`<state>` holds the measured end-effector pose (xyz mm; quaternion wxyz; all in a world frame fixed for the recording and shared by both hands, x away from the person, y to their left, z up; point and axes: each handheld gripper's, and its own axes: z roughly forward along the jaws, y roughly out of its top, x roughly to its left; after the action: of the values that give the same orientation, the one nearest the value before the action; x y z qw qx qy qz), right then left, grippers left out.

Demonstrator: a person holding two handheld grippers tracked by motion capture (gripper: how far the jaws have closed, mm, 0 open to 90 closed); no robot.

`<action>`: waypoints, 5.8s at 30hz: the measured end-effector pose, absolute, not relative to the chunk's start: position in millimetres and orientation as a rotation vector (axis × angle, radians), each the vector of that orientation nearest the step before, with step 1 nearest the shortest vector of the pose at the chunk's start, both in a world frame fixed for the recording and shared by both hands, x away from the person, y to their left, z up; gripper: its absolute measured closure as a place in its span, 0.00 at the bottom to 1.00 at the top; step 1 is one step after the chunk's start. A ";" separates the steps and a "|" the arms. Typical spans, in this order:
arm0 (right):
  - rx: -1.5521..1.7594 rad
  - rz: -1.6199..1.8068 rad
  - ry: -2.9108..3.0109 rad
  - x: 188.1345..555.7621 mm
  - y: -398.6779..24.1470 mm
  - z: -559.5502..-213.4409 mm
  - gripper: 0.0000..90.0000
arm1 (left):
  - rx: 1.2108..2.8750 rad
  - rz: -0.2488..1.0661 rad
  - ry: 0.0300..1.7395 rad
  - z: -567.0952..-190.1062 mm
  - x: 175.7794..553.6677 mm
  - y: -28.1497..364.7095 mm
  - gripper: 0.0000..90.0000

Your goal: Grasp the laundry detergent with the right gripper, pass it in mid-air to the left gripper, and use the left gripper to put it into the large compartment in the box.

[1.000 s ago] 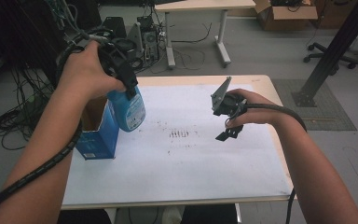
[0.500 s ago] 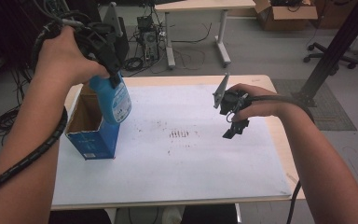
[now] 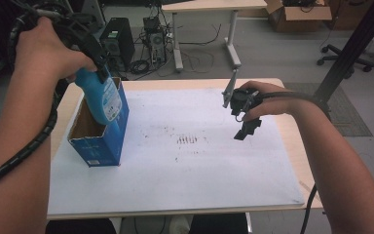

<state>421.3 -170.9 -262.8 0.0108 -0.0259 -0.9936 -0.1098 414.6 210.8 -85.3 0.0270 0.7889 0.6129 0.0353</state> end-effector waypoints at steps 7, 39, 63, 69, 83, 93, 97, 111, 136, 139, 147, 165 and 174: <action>-0.094 -0.312 -3.084 426.5 -171.2 -265.3 0.08 | 2.349 0.121 2.028 -77.5 416.9 229.6 0.42; -0.110 -0.218 -3.052 426.4 -176.7 -274.8 0.10 | 2.268 0.063 2.147 -108.4 425.9 263.7 0.42; -0.107 -0.220 -3.050 423.3 -173.1 -275.1 0.10 | 2.270 0.022 2.158 -176.4 433.9 265.7 0.42; -0.103 -0.222 -3.045 422.8 -172.4 -277.8 0.10 | 2.282 0.018 2.153 -191.3 435.3 265.3 0.42; -0.099 -0.229 -3.038 421.5 -170.2 -282.7 0.10 | 2.288 0.014 2.151 -227.4 436.8 266.5 0.42; -0.099 -0.219 -3.037 420.1 -170.1 -285.8 0.10 | 2.294 -0.008 2.159 -251.9 438.6 265.7 0.42; -0.094 -0.226 -3.036 419.6 -170.0 -287.4 0.10 | 2.279 -0.019 2.160 -257.8 438.6 267.4 0.42; -0.107 -0.216 -3.032 420.3 -172.0 -289.4 0.10 | 2.295 -0.045 2.183 -273.6 440.6 269.3 0.42; -0.136 -0.227 -3.033 419.3 -180.7 -293.7 0.10 | 2.293 -0.031 2.165 -279.8 441.9 268.9 0.41; -0.144 -0.225 -3.034 418.6 -182.0 -293.9 0.10 | 2.294 -0.034 2.162 -279.8 441.9 268.9 0.41; -0.146 -0.224 -3.031 418.5 -183.6 -295.4 0.10 | 2.308 -0.033 2.146 -279.5 441.7 270.0 0.37; -0.140 -0.234 -3.030 419.5 -180.9 -296.9 0.11 | 2.278 -0.056 2.145 -259.9 435.9 268.5 0.36; -0.142 -0.244 -3.031 419.0 -183.9 -294.7 0.11 | 2.275 0.003 2.133 -234.9 430.1 269.0 0.31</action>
<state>419.0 -183.9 -294.7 0.0488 -0.0466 -0.9945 -0.0802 430.1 269.0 -234.9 0.0116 0.7294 0.6840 0.0010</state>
